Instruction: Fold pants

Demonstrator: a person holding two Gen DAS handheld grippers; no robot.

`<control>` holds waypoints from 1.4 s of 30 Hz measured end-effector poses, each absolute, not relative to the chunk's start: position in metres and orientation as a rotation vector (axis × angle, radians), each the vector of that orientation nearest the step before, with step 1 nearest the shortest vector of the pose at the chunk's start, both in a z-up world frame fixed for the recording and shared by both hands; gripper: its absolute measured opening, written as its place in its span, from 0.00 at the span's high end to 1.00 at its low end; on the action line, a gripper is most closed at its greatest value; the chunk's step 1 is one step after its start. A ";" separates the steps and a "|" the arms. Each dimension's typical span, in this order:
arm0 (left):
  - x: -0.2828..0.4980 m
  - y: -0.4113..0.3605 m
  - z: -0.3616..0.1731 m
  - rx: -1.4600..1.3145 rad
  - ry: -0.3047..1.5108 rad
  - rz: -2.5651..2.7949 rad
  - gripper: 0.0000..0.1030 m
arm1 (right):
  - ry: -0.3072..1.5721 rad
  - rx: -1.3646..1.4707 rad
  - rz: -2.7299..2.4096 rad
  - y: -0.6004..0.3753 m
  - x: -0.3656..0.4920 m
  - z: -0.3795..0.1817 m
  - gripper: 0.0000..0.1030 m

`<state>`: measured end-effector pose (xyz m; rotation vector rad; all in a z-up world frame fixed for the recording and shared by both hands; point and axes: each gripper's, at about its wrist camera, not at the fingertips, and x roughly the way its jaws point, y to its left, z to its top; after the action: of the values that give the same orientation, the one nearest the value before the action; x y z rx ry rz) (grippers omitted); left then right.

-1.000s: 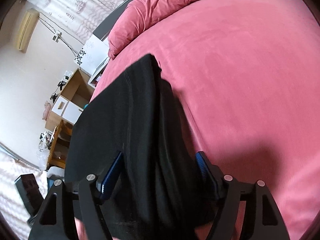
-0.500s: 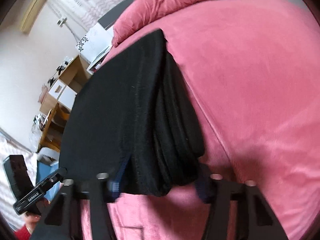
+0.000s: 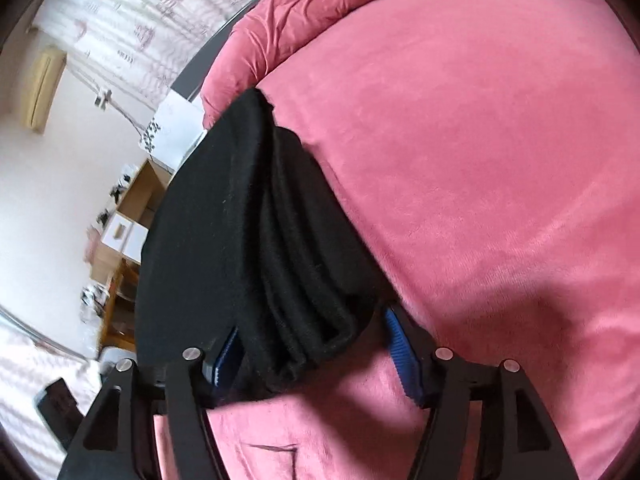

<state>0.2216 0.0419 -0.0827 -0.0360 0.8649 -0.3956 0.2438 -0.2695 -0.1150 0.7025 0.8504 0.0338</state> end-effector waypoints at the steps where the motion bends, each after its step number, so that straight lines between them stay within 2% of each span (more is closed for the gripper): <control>1: 0.219 0.046 -0.084 -0.053 0.874 -0.384 0.38 | 0.848 0.676 0.018 -0.266 0.239 -0.112 0.31; 6: 0.201 0.050 -0.096 -0.038 0.944 -0.334 0.38 | 0.814 0.571 -0.052 -0.252 0.212 -0.094 0.31; 9: 0.186 0.045 -0.109 0.004 0.985 -0.336 0.42 | 0.805 0.444 -0.068 -0.235 0.192 -0.082 0.30; 14: 0.161 0.039 -0.111 0.002 0.973 -0.351 0.42 | 0.803 0.262 -0.070 -0.197 0.161 -0.069 0.29; 17: 0.150 0.040 -0.107 -0.033 0.975 -0.325 0.42 | 0.822 0.260 -0.072 -0.184 0.144 -0.072 0.27; 25: 0.119 0.048 -0.090 -0.019 0.940 -0.213 0.41 | 0.844 0.300 -0.055 -0.158 0.113 -0.075 0.18; 26: 0.116 0.051 -0.087 -0.026 0.934 -0.198 0.40 | 0.843 0.288 -0.052 -0.152 0.111 -0.073 0.16; 28: 0.107 0.054 -0.082 -0.038 0.933 -0.171 0.40 | 0.838 0.265 -0.043 -0.143 0.109 -0.070 0.05; 30: 0.104 0.057 -0.078 -0.048 0.931 -0.161 0.40 | 0.821 0.238 -0.038 -0.137 0.105 -0.065 0.00; 42: 0.076 0.062 -0.047 -0.020 0.873 -0.119 0.40 | 0.765 0.133 -0.127 -0.113 0.075 -0.049 0.00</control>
<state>0.0760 0.0615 -0.0467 -0.0196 0.8734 -0.1192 0.0747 -0.1135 -0.0490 0.1333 0.7654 -0.1273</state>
